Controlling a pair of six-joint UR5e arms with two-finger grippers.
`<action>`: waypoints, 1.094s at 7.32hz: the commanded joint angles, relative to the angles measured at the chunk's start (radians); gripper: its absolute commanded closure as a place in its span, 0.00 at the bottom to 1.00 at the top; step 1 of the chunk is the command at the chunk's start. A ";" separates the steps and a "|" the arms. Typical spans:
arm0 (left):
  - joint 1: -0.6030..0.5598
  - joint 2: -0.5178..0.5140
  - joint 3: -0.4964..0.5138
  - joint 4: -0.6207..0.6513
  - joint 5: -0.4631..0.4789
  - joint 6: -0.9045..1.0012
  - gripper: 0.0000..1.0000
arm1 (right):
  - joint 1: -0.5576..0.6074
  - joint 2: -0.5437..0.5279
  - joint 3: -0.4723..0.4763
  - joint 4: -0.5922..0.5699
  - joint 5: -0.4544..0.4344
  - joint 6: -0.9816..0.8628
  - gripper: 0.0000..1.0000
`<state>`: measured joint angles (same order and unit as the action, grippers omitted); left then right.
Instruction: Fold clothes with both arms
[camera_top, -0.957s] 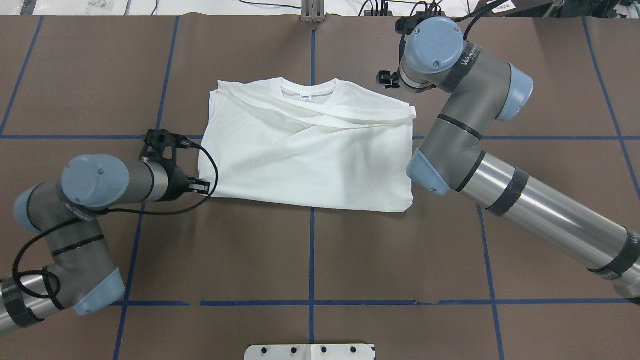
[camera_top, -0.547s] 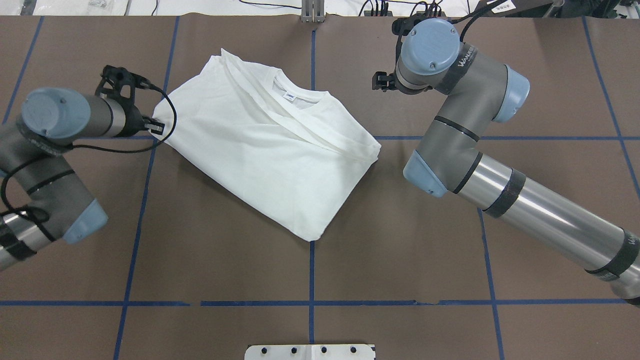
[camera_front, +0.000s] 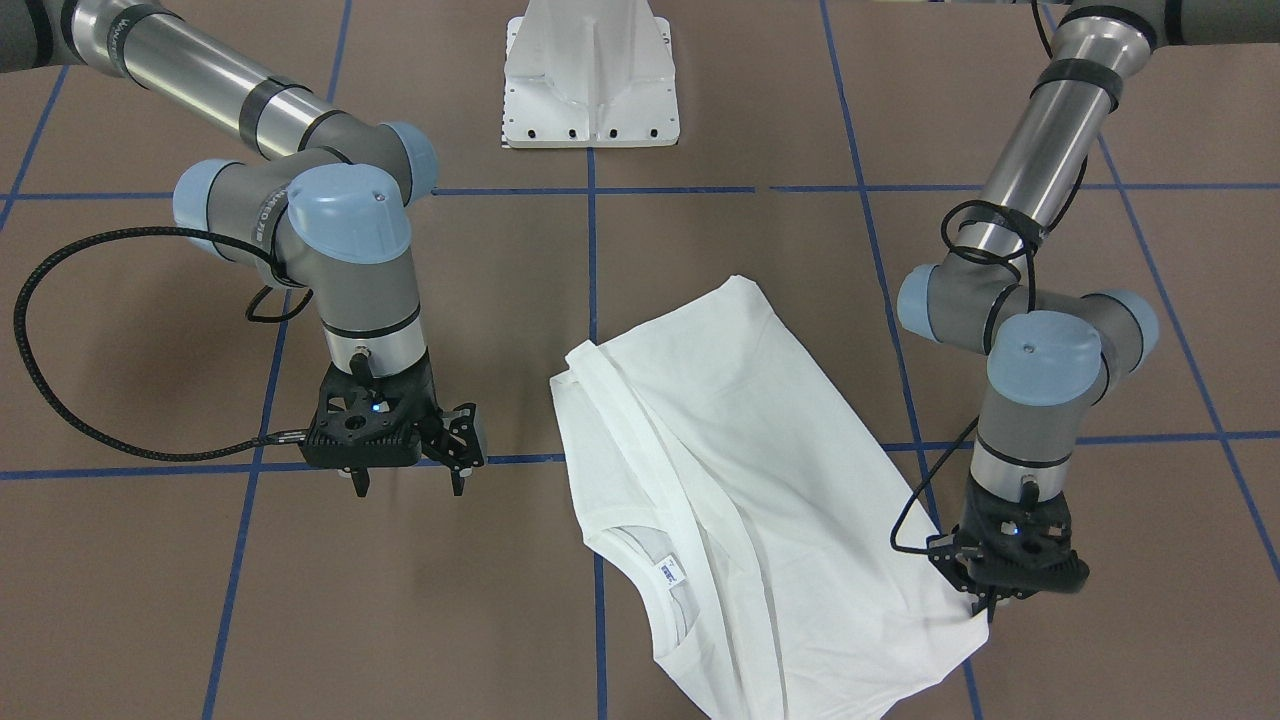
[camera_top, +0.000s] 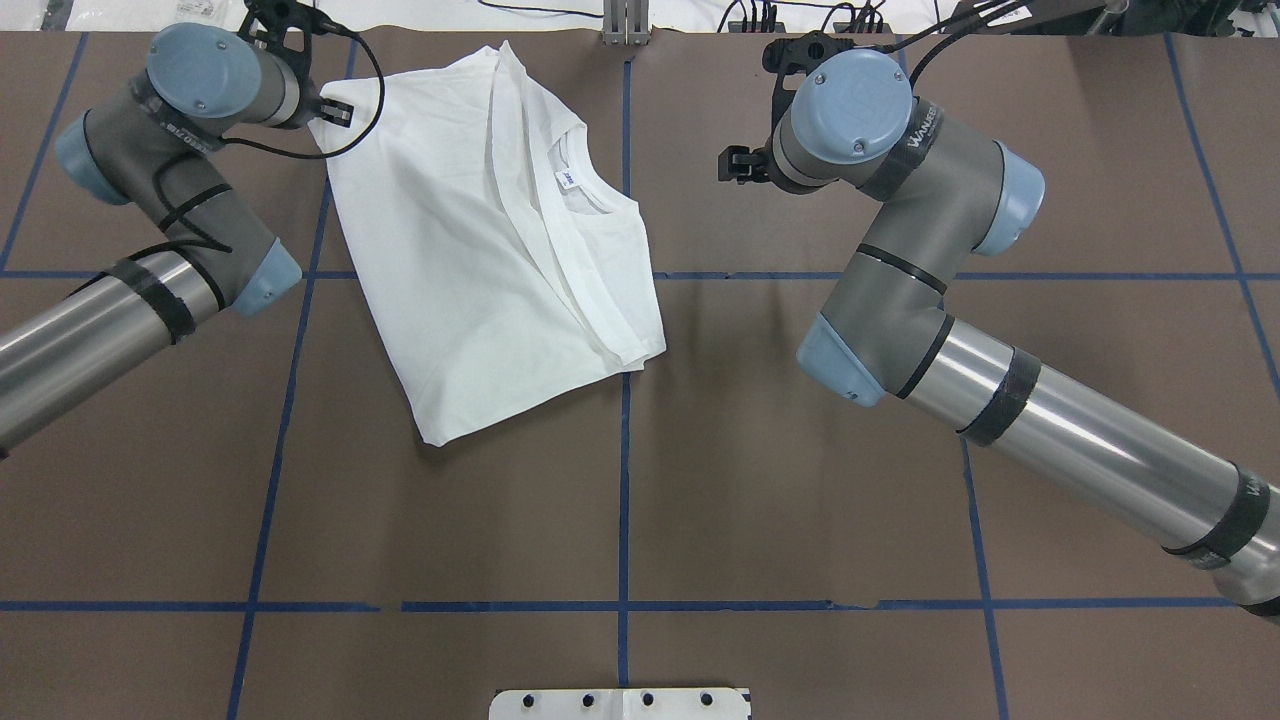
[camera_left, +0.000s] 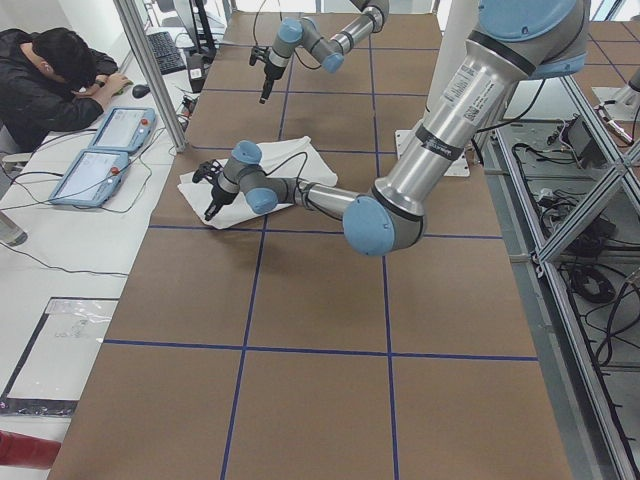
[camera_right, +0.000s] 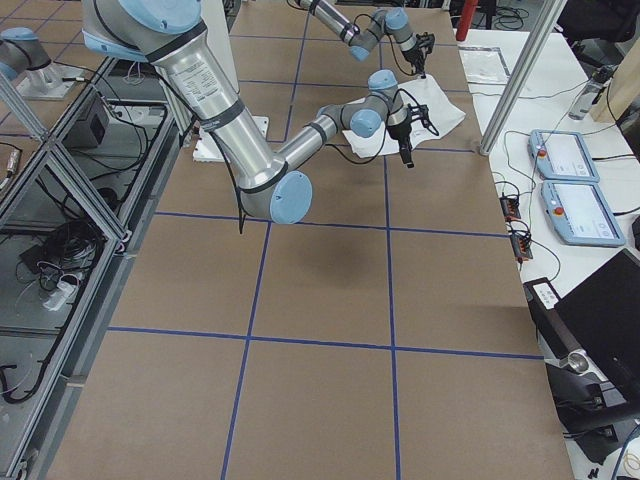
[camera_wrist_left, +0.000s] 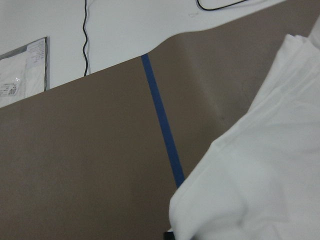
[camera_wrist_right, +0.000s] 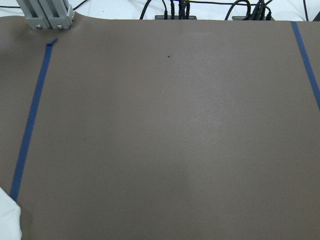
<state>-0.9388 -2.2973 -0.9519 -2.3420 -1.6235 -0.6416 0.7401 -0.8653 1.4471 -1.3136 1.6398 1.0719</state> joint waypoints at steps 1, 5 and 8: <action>-0.020 -0.033 0.041 -0.048 -0.008 0.008 0.01 | -0.033 0.023 -0.001 -0.001 -0.001 0.078 0.00; -0.066 0.053 -0.102 -0.082 -0.216 0.042 0.00 | -0.149 0.174 -0.138 -0.006 -0.138 0.319 0.04; -0.064 0.087 -0.104 -0.158 -0.216 0.031 0.00 | -0.228 0.240 -0.234 -0.004 -0.186 0.437 0.32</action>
<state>-1.0035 -2.2263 -1.0532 -2.4659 -1.8381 -0.6090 0.5404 -0.6317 1.2318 -1.3179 1.4633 1.4769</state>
